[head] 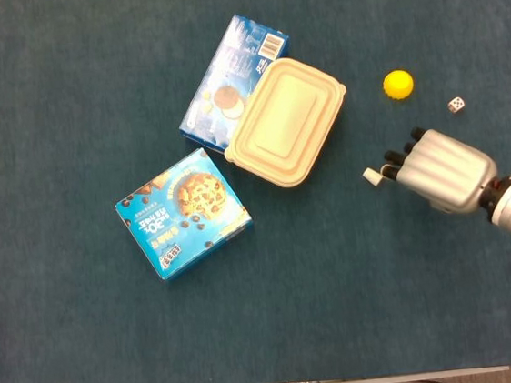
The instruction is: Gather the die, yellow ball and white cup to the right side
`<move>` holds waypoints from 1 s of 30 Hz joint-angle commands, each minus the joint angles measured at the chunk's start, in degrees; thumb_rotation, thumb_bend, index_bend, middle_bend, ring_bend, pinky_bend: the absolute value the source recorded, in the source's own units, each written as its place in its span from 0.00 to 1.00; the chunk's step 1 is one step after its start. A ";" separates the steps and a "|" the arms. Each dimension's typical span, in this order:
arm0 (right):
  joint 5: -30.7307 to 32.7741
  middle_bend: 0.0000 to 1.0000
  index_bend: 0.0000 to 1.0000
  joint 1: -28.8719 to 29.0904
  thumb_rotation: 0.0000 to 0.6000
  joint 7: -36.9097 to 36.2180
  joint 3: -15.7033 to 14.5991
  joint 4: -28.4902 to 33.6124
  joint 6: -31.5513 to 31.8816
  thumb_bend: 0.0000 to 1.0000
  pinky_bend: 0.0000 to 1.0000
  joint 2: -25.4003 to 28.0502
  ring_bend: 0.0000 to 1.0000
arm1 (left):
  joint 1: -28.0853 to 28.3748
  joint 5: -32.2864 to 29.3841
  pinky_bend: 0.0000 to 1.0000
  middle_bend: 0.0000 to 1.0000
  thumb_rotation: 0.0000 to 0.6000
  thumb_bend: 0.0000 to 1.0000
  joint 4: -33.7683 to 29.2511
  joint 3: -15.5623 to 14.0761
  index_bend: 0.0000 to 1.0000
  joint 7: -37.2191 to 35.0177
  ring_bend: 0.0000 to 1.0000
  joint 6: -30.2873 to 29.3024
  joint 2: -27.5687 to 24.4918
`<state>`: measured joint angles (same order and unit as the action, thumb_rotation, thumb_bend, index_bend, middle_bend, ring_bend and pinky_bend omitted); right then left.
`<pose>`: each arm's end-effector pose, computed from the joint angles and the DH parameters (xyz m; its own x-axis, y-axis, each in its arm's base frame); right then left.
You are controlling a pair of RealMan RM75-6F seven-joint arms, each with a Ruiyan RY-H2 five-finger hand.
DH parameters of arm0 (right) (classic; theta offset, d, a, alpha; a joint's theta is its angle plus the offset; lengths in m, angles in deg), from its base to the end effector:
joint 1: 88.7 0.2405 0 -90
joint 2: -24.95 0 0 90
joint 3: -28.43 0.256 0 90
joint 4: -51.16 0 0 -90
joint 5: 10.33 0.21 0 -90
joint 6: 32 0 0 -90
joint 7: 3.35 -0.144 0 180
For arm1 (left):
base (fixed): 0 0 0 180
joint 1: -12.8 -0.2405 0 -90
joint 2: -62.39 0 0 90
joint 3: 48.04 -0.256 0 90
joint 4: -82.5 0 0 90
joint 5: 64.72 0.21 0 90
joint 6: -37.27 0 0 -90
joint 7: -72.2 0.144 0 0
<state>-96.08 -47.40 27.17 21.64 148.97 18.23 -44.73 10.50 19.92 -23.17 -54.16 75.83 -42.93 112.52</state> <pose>-0.1895 -0.2651 0.0260 0.8708 -0.1243 0.4757 -0.4014 -0.7385 0.5418 -0.3179 0.1033 0.1856 0.4192 0.2934 0.8592 0.8704 0.1393 -0.4723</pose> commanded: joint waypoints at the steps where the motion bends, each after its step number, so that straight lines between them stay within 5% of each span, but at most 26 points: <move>1: -0.17 0.37 0.39 0.24 1.00 1.52 0.75 -1.75 -0.75 0.11 0.40 -1.81 0.38 | -0.13 0.13 0.18 0.38 0.83 0.29 -0.27 0.01 0.33 0.18 0.33 -0.44 -0.31; 5: 2.28 0.34 0.39 0.63 1.00 5.29 1.80 -2.45 -2.29 0.12 0.38 -3.61 0.27 | -0.51 0.05 0.18 0.38 0.83 0.29 -0.63 -0.08 0.33 0.34 0.33 -1.02 -0.81; 20: 18.94 0.33 0.39 1.99 1.00 21.95 4.20 -0.64 -3.07 0.12 0.30 -8.46 0.26 | -0.29 0.20 0.18 0.38 0.83 0.29 -0.88 -0.19 0.33 0.55 0.33 -0.54 -0.99; 30: 25.86 0.30 0.39 4.47 1.00 25.92 4.42 -0.66 -2.22 0.12 0.30 -11.67 0.22 | -0.50 0.07 0.18 0.38 0.83 0.29 -0.69 -0.24 0.33 0.22 0.33 -0.76 -1.10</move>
<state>-70.50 -43.14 52.82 26.06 148.40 15.81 -56.12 10.00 20.00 -23.86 -54.40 76.07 -43.68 111.42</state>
